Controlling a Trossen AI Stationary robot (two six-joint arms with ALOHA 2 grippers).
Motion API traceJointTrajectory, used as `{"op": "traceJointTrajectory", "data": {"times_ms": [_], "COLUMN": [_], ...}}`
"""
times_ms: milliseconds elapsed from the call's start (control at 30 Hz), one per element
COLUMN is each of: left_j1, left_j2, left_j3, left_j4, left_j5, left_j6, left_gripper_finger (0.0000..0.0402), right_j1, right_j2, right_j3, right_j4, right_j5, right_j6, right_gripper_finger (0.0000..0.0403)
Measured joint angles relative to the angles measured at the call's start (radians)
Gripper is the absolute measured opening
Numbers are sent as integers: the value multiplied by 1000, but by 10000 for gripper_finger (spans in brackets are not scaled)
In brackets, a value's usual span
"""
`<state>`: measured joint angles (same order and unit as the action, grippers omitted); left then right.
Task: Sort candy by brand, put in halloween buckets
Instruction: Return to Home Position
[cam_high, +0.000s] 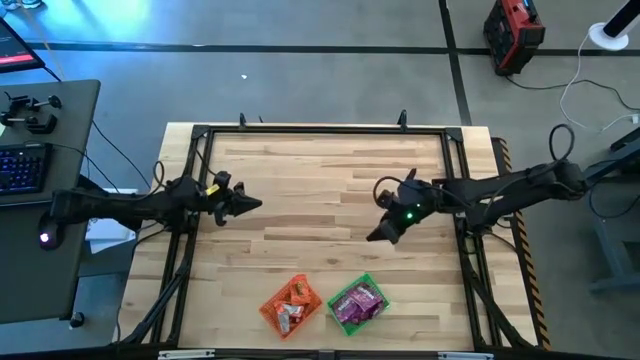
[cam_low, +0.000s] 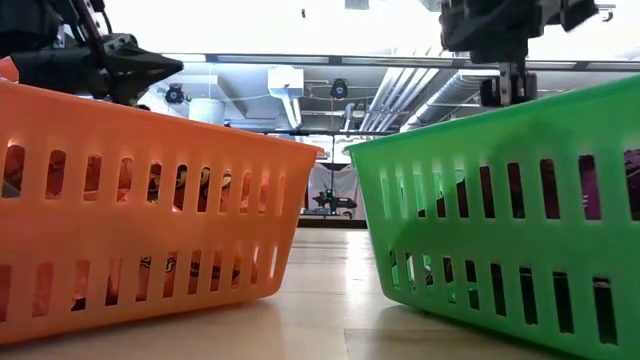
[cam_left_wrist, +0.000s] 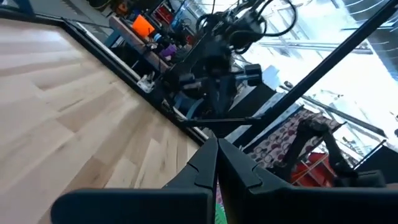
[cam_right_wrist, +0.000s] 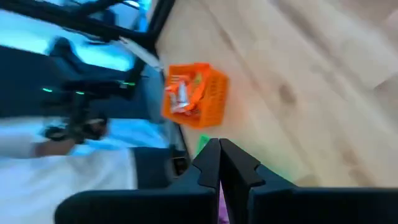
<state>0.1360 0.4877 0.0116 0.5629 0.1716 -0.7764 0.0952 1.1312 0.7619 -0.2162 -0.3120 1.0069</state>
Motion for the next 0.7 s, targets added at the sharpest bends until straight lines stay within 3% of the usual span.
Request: {"op": "traceJointTrajectory", "data": {"times_ms": [100,200,467,700], "left_j1": [0,0,0,0], "left_j2": [-25,-36,-36,-37], "left_j3": [0,0,0,0], "left_j4": [-18,-18,-20,-20], "left_j5": [5,14,16,16], "left_j6": [-24,-41,11,11], "left_gripper_finger": [0,0,0,0], "right_j1": [3,2,1,44], "right_j2": [-12,-66,-332,-606], "right_j3": [-104,-160,-221,-419], "right_j4": [169,235,155,158], "right_j5": [-39,-11,257,344], "right_j6": [116,136,-66,-89], "right_gripper_finger": [0,0,0,0]}}
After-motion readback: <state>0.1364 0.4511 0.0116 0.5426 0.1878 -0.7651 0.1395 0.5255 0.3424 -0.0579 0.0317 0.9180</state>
